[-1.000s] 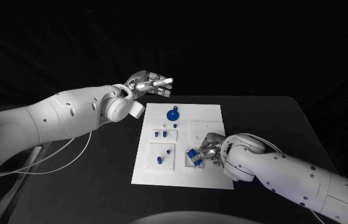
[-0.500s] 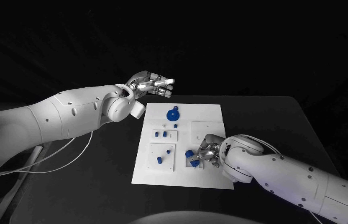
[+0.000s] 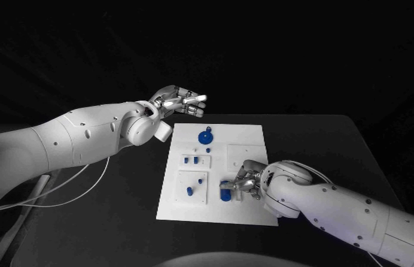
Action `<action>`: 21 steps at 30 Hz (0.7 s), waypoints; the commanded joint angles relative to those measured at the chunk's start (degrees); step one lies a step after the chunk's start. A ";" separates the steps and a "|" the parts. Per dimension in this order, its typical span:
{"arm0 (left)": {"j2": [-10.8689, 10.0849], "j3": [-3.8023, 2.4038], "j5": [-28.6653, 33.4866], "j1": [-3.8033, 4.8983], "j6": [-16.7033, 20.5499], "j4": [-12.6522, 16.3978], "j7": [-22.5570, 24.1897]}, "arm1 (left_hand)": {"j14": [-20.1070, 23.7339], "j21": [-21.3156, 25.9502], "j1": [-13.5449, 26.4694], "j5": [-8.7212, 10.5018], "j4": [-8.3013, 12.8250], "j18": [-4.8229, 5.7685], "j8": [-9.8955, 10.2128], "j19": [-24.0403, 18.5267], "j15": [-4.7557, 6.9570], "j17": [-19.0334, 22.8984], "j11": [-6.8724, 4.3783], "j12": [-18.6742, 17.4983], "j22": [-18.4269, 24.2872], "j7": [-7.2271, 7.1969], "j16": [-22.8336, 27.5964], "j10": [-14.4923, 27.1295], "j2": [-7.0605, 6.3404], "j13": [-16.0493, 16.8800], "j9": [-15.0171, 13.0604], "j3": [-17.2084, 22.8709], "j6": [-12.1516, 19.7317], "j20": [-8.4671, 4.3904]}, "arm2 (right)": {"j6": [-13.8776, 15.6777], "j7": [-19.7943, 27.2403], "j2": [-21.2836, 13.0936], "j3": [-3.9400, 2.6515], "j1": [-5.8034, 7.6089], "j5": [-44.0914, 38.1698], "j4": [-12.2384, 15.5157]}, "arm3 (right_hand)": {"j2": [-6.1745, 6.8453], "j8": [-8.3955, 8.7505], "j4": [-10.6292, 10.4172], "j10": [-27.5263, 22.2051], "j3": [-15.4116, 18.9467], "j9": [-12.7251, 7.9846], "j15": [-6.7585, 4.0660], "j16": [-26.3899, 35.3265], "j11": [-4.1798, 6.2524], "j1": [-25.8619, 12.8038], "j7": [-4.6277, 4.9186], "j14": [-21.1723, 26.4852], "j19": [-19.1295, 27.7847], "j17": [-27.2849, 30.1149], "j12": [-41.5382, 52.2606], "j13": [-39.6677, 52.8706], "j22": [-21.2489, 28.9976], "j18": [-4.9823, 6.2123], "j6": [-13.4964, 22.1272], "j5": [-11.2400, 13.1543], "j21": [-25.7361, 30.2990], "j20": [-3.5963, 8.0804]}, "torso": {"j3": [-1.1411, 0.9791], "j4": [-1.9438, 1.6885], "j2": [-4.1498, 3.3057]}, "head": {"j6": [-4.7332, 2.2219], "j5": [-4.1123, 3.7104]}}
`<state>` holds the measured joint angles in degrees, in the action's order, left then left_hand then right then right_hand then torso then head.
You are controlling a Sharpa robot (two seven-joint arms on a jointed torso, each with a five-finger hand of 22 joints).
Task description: Assemble the parts on the task board
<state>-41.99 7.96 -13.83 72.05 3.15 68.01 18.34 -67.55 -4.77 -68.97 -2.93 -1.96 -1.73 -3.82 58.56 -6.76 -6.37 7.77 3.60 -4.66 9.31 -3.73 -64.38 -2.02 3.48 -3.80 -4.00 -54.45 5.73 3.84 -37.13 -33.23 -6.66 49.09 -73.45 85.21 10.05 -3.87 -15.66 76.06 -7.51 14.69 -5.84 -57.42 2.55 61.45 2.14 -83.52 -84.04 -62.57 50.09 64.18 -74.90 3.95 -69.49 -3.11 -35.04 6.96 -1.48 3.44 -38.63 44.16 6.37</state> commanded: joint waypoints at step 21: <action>-0.40 0.01 -0.59 0.01 -0.71 0.09 -0.15 | 0.35 -0.03 -0.05 -0.10 0.46 -0.17 0.02 0.09 -0.01 -0.16 0.10 -0.08 0.01 0.11 0.12 0.61 0.61 0.05 0.02 -0.05 0.09 0.21 | -1.73 4.94 -5.14 -0.07 -0.07 1.35 4.67 | -1.03 0.19 4.85 0.10 2.16 0.59 -0.05 0.04 0.02 2.51 -0.01 -0.06 -2.67 -0.08 0.00 0.16 -3.81 -0.46 -0.18 -0.15 -0.12 0.21 | -0.05 0.08 0.03 | -0.10 0.39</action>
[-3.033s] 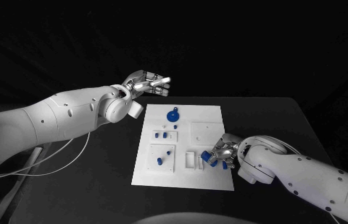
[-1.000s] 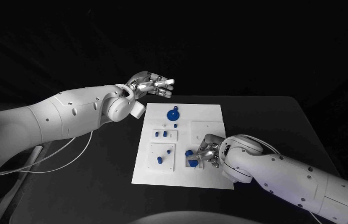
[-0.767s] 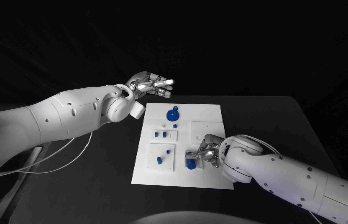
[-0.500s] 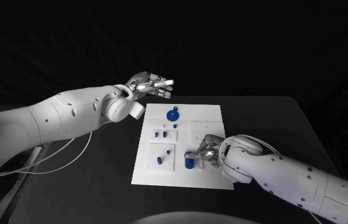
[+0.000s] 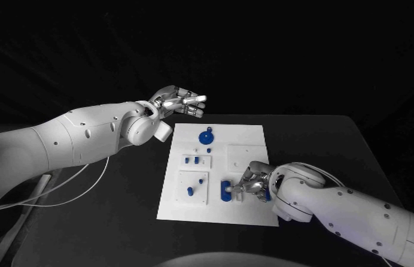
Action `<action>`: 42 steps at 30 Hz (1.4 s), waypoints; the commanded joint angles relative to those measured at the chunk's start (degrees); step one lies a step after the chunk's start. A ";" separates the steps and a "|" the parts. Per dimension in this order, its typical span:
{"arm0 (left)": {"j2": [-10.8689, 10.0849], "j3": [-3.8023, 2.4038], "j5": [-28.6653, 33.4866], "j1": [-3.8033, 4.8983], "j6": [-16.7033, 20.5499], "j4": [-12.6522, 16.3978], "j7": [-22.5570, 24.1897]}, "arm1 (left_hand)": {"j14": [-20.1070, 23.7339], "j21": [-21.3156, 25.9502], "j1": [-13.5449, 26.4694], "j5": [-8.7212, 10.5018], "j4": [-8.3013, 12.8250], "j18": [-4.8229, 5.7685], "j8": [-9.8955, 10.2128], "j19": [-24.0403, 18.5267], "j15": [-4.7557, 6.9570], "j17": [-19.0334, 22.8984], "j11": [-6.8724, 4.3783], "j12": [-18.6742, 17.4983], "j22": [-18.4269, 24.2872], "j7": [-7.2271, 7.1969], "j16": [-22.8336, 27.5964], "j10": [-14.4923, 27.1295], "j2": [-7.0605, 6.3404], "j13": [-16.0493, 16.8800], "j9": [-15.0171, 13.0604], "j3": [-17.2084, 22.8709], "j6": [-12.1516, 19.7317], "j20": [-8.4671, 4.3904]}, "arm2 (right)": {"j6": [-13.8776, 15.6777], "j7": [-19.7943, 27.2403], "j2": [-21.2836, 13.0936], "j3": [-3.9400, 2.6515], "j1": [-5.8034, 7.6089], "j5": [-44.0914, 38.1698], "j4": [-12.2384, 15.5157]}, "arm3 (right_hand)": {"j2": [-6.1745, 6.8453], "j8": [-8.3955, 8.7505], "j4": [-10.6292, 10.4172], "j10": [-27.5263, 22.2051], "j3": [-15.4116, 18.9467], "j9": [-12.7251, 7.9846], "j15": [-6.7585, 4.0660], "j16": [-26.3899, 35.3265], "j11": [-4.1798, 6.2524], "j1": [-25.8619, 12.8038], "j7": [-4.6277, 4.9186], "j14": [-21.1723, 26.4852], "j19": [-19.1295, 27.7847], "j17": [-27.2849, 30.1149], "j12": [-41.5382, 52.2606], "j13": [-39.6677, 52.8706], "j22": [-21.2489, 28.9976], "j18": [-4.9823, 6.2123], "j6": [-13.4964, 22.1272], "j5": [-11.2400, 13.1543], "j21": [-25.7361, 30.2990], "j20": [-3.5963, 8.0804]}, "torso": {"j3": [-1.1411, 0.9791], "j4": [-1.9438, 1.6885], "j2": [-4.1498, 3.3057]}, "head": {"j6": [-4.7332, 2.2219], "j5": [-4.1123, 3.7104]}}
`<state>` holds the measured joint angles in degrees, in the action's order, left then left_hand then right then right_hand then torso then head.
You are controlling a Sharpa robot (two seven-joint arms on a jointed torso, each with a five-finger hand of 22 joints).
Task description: Assemble the parts on the task board
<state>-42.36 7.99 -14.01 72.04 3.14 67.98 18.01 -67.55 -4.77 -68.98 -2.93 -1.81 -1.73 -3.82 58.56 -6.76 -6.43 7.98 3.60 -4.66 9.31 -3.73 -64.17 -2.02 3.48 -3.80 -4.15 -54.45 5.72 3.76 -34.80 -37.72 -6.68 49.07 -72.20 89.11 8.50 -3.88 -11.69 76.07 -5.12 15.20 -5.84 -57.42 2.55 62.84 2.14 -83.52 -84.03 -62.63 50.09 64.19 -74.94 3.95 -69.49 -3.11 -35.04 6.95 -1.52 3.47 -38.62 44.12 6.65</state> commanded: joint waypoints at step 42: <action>0.11 0.08 -0.59 0.00 -1.58 0.11 -0.54 | 0.51 -0.04 0.10 -0.09 -0.59 -0.26 0.01 0.06 -0.10 -0.10 0.06 -0.08 0.01 0.16 0.13 1.06 0.27 0.04 0.02 0.42 0.14 0.29 | 2.29 -0.13 2.35 -0.09 -1.62 -3.16 -2.83 | -4.26 0.08 8.93 1.67 -7.39 36.08 -1.49 -0.07 2.01 -1.09 -3.52 -0.07 -2.80 0.41 1.90 2.16 -3.86 -1.70 -3.43 0.06 -1.21 1.61 | 0.01 -0.09 -0.01 | 0.86 0.40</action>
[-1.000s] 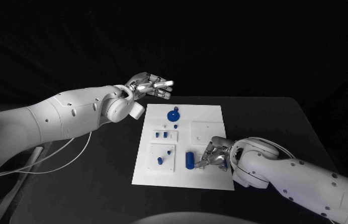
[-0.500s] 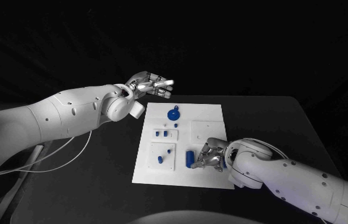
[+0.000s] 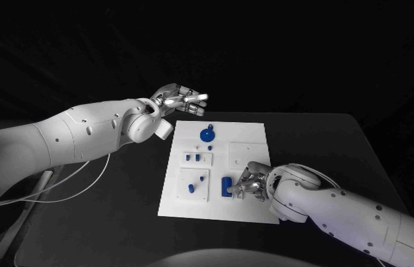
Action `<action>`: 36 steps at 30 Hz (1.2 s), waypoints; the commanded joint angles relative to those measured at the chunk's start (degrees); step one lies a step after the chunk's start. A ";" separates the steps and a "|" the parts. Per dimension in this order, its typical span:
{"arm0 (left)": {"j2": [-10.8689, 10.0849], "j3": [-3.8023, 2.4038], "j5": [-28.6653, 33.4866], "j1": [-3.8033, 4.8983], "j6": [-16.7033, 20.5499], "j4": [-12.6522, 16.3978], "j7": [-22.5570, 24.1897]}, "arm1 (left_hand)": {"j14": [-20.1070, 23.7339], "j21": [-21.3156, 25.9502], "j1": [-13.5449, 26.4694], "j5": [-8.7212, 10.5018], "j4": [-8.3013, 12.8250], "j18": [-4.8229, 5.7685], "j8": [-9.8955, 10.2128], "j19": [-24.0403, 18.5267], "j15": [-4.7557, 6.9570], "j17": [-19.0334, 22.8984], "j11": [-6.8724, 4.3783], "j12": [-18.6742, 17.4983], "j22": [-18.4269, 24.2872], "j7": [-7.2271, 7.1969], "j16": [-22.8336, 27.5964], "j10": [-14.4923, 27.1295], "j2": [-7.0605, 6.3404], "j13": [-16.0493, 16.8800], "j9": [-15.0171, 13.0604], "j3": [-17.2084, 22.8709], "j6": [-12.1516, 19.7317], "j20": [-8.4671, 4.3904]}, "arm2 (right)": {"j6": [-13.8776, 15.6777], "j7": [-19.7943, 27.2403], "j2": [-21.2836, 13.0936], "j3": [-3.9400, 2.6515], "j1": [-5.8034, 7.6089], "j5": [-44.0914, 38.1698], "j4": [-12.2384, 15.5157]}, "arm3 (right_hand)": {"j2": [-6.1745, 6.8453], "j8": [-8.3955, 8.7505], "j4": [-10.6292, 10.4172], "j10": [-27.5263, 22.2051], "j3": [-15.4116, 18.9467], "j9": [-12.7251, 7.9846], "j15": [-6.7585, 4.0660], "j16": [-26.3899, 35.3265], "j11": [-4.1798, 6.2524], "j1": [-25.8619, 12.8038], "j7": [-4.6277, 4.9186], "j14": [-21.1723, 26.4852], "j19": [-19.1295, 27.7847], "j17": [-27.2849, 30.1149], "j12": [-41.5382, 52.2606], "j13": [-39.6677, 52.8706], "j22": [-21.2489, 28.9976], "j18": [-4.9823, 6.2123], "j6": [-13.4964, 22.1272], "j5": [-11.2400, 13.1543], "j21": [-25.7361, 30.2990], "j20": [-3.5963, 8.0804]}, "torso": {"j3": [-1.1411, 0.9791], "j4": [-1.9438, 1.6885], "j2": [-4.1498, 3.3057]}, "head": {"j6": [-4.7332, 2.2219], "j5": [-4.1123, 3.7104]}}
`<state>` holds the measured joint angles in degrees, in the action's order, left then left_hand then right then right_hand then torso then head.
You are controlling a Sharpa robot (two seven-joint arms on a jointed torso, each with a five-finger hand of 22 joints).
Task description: Assemble the parts on the task board
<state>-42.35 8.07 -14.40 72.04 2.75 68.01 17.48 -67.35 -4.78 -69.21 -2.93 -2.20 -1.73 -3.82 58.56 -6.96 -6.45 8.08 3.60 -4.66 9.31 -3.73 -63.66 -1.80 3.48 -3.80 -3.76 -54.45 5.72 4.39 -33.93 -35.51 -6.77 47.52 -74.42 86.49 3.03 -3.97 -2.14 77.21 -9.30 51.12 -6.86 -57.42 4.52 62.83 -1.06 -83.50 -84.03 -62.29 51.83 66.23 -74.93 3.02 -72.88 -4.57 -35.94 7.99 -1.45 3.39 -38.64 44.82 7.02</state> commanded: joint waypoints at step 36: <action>-0.03 0.02 -0.44 0.00 0.40 0.18 1.62 | 0.17 0.02 -0.33 -0.10 0.40 -0.13 -0.05 -0.11 0.18 -0.12 -0.20 -0.06 0.03 0.00 0.12 0.03 0.30 0.05 -0.01 -0.10 -0.40 0.25 | 5.18 3.28 -8.37 -4.46 -0.15 6.14 4.84 | 3.61 0.34 1.15 -0.03 -4.77 -17.70 0.51 -0.61 -1.36 1.59 2.27 -0.04 -2.71 0.10 1.34 1.34 -4.04 0.36 4.51 0.28 -0.93 -0.41 | -0.09 0.18 0.05 | -0.97 -1.38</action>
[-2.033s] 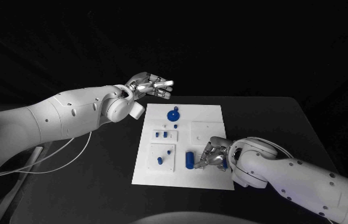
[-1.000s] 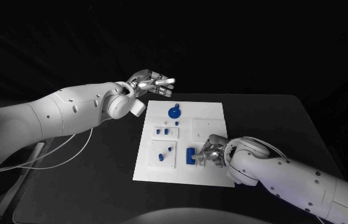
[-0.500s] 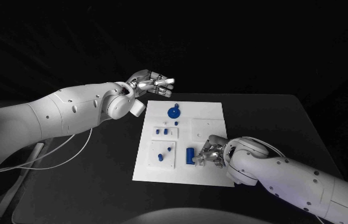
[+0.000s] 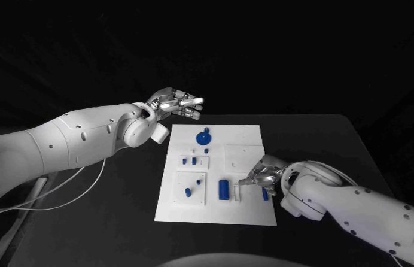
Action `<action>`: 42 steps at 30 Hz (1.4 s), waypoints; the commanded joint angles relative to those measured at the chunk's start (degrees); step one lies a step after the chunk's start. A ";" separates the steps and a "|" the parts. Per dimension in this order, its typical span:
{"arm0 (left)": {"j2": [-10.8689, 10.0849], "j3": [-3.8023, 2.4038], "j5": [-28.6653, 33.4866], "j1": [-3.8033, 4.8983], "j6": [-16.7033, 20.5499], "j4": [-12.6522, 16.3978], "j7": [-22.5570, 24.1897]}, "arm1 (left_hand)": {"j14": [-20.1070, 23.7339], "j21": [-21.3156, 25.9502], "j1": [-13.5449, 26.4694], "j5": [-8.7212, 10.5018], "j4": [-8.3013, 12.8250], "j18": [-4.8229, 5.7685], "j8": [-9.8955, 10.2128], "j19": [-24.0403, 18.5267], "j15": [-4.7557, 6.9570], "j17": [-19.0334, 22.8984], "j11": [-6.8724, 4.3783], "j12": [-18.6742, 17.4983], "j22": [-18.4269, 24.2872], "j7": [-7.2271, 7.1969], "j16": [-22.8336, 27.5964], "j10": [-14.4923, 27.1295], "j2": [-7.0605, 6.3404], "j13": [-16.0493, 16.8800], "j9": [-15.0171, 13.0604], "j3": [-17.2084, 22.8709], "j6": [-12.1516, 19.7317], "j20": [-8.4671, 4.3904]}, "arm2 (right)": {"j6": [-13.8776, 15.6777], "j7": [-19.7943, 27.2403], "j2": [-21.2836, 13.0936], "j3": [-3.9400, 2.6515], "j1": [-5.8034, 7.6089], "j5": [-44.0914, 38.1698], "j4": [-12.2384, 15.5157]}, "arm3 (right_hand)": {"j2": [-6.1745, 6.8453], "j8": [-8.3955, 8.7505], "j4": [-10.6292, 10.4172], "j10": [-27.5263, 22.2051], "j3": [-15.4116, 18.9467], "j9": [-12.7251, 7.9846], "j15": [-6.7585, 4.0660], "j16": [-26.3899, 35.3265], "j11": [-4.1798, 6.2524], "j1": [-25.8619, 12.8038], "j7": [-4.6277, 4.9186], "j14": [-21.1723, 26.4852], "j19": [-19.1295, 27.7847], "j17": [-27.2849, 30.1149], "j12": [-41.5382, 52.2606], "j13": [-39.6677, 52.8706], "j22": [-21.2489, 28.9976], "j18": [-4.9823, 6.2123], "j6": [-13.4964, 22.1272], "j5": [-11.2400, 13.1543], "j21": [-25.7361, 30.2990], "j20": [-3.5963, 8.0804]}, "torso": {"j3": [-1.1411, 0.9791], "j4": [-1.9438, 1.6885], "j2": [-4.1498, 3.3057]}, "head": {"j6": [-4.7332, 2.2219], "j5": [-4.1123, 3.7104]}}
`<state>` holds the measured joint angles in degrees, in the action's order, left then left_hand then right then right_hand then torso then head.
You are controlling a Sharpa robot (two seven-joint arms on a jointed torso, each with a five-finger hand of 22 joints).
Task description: Assemble the parts on the task board
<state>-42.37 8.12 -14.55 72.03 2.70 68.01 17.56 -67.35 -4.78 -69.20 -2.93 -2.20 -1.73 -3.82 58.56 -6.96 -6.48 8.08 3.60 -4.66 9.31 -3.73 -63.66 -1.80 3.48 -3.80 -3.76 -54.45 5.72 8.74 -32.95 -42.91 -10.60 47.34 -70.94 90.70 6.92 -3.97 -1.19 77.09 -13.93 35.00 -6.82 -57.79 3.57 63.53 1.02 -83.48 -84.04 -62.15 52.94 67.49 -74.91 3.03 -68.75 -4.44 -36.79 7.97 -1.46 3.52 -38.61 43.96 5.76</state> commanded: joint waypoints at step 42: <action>-0.81 -0.04 -0.45 -0.26 0.22 0.71 2.50 | -0.09 -0.35 -0.05 -0.11 1.84 -0.27 0.01 0.50 0.29 -0.10 -0.29 -0.08 -0.13 -0.07 0.12 -0.28 1.48 0.04 0.00 -1.21 -0.61 0.08 | -12.42 -7.36 -2.33 -3.23 -3.08 -6.65 -3.17 | -1.92 0.26 0.80 0.15 0.19 -7.16 0.46 -0.23 -0.16 0.04 -0.31 -0.11 -2.64 -0.45 -0.59 -0.71 -4.04 -0.25 -1.90 1.48 0.09 -0.30 | 0.03 -0.21 -0.04 | 1.19 -1.89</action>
<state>-43.17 8.11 -14.83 71.77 3.33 68.54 19.45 -67.35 -4.78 -69.36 -2.93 -0.51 -1.73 -3.82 58.56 -6.96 -6.52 7.88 3.60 -4.72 9.10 -3.73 -63.87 -0.60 3.48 -3.80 -4.92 -54.65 5.72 -4.16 -39.14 -45.42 -13.85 44.40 -75.37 87.68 4.31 -3.77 -0.10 77.10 -13.76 27.72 -6.41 -57.79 3.18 63.57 0.71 -83.49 -84.02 -62.52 52.03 66.69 -74.91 3.03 -70.12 -3.33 -36.38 7.55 -1.41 3.34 -38.64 45.07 3.80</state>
